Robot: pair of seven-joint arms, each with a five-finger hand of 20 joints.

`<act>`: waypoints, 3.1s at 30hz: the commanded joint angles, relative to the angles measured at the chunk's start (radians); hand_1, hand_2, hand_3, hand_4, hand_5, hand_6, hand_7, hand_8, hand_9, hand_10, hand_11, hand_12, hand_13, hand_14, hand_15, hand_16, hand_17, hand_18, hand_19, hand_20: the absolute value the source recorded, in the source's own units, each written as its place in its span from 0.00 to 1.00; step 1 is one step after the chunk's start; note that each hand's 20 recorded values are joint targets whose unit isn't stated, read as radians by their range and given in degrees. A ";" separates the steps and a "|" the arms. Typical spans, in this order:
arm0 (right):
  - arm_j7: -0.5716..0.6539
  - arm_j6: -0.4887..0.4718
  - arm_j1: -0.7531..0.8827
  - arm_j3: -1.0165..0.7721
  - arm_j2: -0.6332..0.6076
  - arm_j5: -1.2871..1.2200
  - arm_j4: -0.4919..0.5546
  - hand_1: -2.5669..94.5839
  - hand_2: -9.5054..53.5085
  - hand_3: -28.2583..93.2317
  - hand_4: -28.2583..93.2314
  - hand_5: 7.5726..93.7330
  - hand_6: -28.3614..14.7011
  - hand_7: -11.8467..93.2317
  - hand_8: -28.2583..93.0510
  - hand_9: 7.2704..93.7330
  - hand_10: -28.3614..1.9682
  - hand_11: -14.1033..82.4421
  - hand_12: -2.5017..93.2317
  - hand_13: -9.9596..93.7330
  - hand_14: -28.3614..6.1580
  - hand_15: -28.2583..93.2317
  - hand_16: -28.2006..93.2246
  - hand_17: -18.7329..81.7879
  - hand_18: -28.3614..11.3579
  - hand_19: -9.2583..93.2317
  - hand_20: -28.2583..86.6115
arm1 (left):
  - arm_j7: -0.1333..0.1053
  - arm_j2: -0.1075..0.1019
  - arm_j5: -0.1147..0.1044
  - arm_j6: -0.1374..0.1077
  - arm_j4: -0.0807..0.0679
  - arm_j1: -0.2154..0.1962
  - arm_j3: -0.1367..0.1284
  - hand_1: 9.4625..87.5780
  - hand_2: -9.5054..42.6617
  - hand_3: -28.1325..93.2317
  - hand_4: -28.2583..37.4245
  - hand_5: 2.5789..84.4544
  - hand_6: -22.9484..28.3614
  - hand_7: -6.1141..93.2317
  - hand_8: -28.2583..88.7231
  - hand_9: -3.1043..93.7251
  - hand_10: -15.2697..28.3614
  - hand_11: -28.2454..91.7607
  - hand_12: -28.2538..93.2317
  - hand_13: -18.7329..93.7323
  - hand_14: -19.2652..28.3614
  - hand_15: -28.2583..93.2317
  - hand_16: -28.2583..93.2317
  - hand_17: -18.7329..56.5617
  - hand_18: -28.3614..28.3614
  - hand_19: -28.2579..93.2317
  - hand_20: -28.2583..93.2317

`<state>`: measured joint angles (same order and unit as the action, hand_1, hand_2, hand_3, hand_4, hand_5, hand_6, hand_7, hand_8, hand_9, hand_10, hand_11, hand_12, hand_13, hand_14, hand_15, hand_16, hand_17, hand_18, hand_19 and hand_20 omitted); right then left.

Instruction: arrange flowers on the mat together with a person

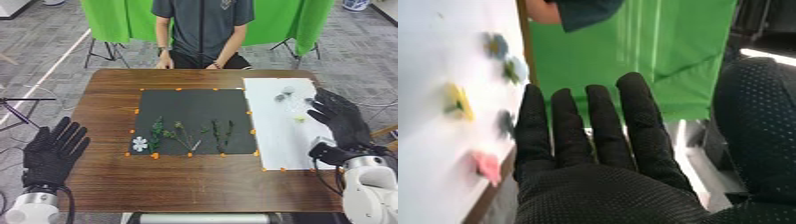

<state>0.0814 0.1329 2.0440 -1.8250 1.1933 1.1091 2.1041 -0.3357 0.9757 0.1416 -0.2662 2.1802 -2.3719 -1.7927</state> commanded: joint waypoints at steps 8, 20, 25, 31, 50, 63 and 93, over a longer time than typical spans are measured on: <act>0.041 -0.444 0.096 -0.357 0.312 0.037 0.049 0.31 0.08 0.90 0.03 0.37 0.55 0.28 0.13 0.31 0.51 0.22 0.15 0.32 0.42 0.37 0.35 0.25 0.30 0.53 0.33 | 0.022 -0.001 -0.002 0.010 -0.009 0.014 0.000 0.24 0.40 0.83 0.00 0.51 0.58 0.16 0.17 0.44 0.65 0.35 0.31 0.44 0.68 0.37 0.21 0.22 0.73 0.43 0.34; -0.029 -0.131 0.081 -0.053 0.071 -0.035 0.043 0.31 0.09 0.90 0.03 0.37 0.55 0.27 0.13 0.30 0.51 0.22 0.15 0.32 0.45 0.36 0.35 0.26 0.33 0.51 0.33 | 0.028 -0.006 0.001 0.011 -0.013 0.023 0.002 0.24 0.40 0.83 0.00 0.51 0.58 0.15 0.17 0.44 0.65 0.35 0.31 0.44 0.68 0.37 0.21 0.22 0.73 0.43 0.34; -0.035 -0.182 0.083 -0.070 0.091 -0.036 0.043 0.30 0.10 0.90 0.03 0.36 0.53 0.27 0.13 0.29 0.49 0.22 0.14 0.32 0.52 0.33 0.33 0.27 0.40 0.46 0.31 | 0.026 -0.007 -0.001 0.011 -0.014 0.026 0.004 0.24 0.40 0.83 0.00 0.51 0.58 0.15 0.17 0.44 0.65 0.35 0.31 0.44 0.68 0.37 0.21 0.22 0.73 0.43 0.34; -0.028 -0.221 0.091 -0.096 0.113 -0.045 0.049 0.30 0.10 0.90 0.03 0.35 0.53 0.26 0.13 0.29 0.49 0.21 0.14 0.32 0.54 0.33 0.31 0.28 0.43 0.45 0.30 | 0.028 -0.007 0.000 0.012 -0.016 0.031 0.006 0.24 0.40 0.83 0.00 0.51 0.58 0.15 0.17 0.44 0.65 0.34 0.31 0.44 0.68 0.37 0.21 0.22 0.73 0.44 0.34; 0.002 -0.358 0.095 -0.191 0.201 -0.039 0.056 0.30 0.10 0.90 0.03 0.35 0.53 0.26 0.13 0.28 0.49 0.22 0.14 0.31 0.52 0.34 0.30 0.28 0.43 0.45 0.30 | 0.024 -0.005 -0.003 0.011 -0.015 0.027 0.002 0.24 0.40 0.83 0.00 0.51 0.58 0.15 0.17 0.44 0.65 0.35 0.31 0.44 0.69 0.37 0.21 0.22 0.73 0.44 0.33; 0.012 -0.383 0.119 -0.185 0.211 -0.046 0.080 0.30 0.10 0.90 0.03 0.35 0.53 0.26 0.13 0.28 0.50 0.22 0.14 0.31 0.52 0.34 0.29 0.28 0.43 0.45 0.30 | 0.018 0.003 -0.006 0.004 -0.008 0.009 0.000 0.24 0.40 0.83 0.00 0.51 0.58 0.15 0.17 0.44 0.65 0.35 0.31 0.44 0.69 0.37 0.21 0.22 0.73 0.44 0.33; -0.140 -0.098 -0.066 0.218 -0.098 0.272 -0.022 0.24 0.22 0.91 0.03 0.26 0.50 0.25 0.14 0.21 0.46 0.21 0.14 0.26 0.52 0.32 0.30 0.25 0.43 0.43 0.30 | 0.013 -0.011 -0.008 0.003 -0.006 0.010 0.003 0.24 0.40 0.83 0.00 0.51 0.58 0.16 0.17 0.44 0.65 0.35 0.31 0.44 0.68 0.37 0.21 0.22 0.73 0.44 0.33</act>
<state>-0.0090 0.0009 1.9753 -1.5923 1.1167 1.1798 2.0949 -0.3254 0.9654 0.1377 -0.2635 2.1736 -2.3588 -1.7923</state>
